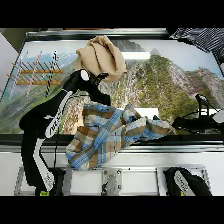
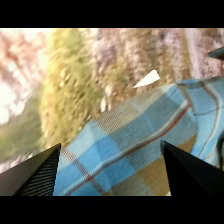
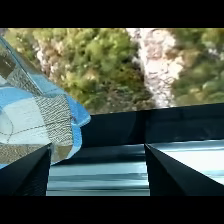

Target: Fold the clothes and pants, and hang the long-sleeved shirts on hangers.

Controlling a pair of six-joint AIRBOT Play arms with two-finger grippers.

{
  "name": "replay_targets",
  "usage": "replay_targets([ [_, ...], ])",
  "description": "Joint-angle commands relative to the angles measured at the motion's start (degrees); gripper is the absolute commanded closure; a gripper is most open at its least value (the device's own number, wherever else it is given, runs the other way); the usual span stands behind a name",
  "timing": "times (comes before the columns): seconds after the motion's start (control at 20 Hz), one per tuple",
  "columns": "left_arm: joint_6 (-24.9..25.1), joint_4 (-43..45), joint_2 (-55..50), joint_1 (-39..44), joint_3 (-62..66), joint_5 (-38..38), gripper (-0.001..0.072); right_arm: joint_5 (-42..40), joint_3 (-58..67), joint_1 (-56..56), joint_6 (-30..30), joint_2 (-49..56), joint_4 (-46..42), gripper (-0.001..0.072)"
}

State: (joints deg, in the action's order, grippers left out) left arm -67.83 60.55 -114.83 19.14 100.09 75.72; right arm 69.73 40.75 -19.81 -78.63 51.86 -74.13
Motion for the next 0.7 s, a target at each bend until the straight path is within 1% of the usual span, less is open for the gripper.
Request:
replay_targets([
  [0.0, 5.8, 0.0, -2.5, 2.1, 3.4, 0.0, 0.0025, 0.2, -0.8, -0.8, 2.3, 4.9, 5.5, 0.0091],
  [0.15, 6.4, -0.2, -3.6, 3.1, 3.4, 2.8, 0.0025, 0.2, -0.8, -0.8, 3.9, 8.5, 9.3, 0.0091],
  [0.25, 6.4, -0.6, -4.5, 4.0, 3.4, 5.4, 0.0025, 0.2, -0.8, -0.8, 3.9, 10.3, 9.9, 0.0091],
  [0.4, 5.9, -0.6, -4.8, 5.1, 3.3, 5.5, 0.0026, 0.3, -0.8, -0.7, 3.9, 11.7, 10.1, 0.0091],
  [0.45, 5.5, -0.6, -4.8, 5.5, 3.3, 5.4, 0.0043, 0.3, -0.8, -0.7, 3.9, 11.9, 10.7, 0.0091],
  [0.5, 4.9, -0.6, -4.8, 5.5, 3.3, 5.3, 0.0240, 0.5, -0.8, -0.6, 3.9, 11.9, 11.5, 0.0091],
  [0.55, 4.5, -0.6, -4.8, 5.5, 3.4, 5.6, 0.0487, 0.9, -0.8, -0.2, 4.5, 11.9, 12.3, 0.0092],
  [0.6, 4.0, -0.6, -4.7, 5.5, 3.4, 6.4, 0.0675, 1.3, -0.8, 0.6, 5.4, 12.0, 12.7, 0.0092],
  [0.65, 3.8, -0.6, -4.6, 5.4, 3.4, 7.3, 0.0695, 1.4, -0.8, 1.7, 5.4, 12.1, 12.7, 0.0092],
])
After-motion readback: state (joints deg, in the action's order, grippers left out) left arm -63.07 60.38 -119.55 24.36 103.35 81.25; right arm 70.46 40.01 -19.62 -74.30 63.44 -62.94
